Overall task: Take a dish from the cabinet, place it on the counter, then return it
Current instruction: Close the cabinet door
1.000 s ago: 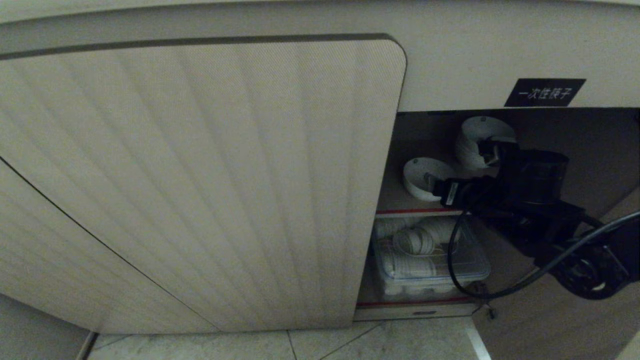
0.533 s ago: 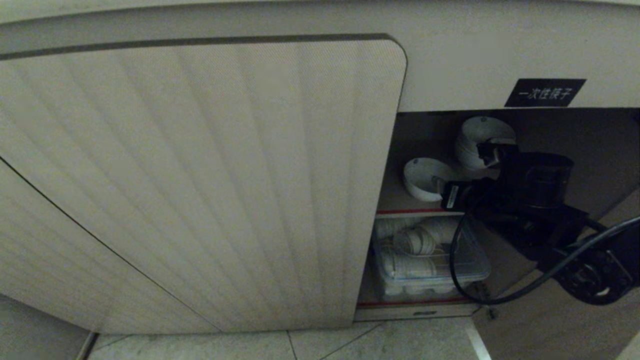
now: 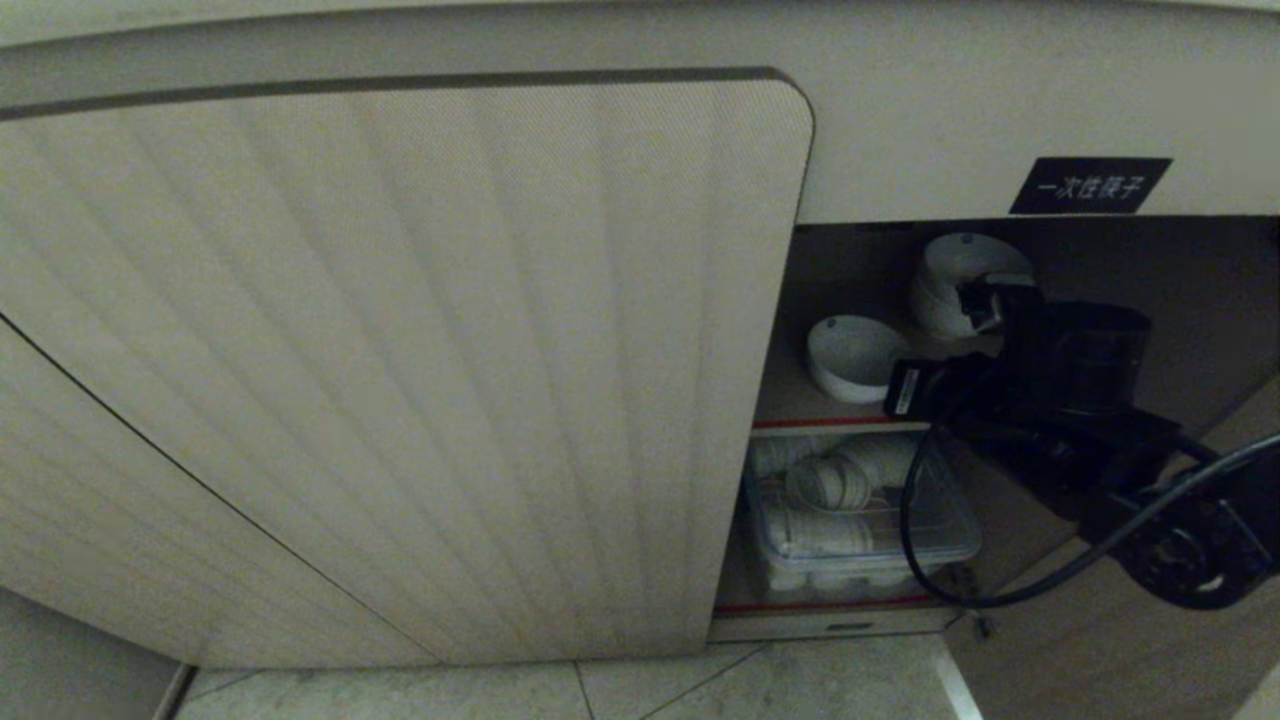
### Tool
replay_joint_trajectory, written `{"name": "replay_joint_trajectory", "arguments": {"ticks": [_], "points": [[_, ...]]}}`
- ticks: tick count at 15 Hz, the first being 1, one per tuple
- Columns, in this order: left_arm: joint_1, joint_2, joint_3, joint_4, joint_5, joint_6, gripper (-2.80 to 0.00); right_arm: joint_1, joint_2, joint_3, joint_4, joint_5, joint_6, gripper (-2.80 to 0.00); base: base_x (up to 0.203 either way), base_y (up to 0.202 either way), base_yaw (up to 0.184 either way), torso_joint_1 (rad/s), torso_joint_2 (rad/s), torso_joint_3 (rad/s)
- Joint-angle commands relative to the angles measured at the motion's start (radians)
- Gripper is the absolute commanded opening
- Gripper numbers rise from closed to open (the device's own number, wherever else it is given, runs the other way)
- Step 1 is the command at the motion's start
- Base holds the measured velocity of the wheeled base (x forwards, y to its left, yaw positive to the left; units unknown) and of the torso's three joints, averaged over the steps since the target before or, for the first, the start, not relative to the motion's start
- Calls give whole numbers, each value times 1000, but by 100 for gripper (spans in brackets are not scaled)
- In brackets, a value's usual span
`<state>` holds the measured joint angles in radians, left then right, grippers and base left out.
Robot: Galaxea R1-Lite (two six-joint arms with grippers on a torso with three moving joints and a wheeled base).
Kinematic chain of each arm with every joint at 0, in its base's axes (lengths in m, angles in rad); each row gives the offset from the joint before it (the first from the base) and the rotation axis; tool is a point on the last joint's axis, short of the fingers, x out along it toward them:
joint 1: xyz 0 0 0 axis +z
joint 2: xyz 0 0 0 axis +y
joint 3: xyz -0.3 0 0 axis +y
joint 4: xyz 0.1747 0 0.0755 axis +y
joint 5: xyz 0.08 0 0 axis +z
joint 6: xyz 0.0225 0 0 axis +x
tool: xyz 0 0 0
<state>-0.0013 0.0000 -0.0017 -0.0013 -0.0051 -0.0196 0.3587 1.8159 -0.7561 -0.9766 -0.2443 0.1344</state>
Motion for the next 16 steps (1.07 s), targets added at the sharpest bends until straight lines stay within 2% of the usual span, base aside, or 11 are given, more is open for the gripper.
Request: {"name": "replay_joint_trajectory", "arguments": {"ticks": [1, 9, 16], "points": [[0, 0, 0, 0, -1, 0, -280, 0, -10, 9, -7, -1, 1, -280, 0, 0, 0, 0, 0, 0], [1, 0, 0, -1, 0, 0, -280, 1, -89, 86, 4, 0, 0, -280, 0, 0, 0, 0, 0, 0], [0, 0, 0, 0, -1, 0, -280, 0, -213, 207, 2, 15, -13, -280, 0, 0, 0, 0, 0, 0]]}}
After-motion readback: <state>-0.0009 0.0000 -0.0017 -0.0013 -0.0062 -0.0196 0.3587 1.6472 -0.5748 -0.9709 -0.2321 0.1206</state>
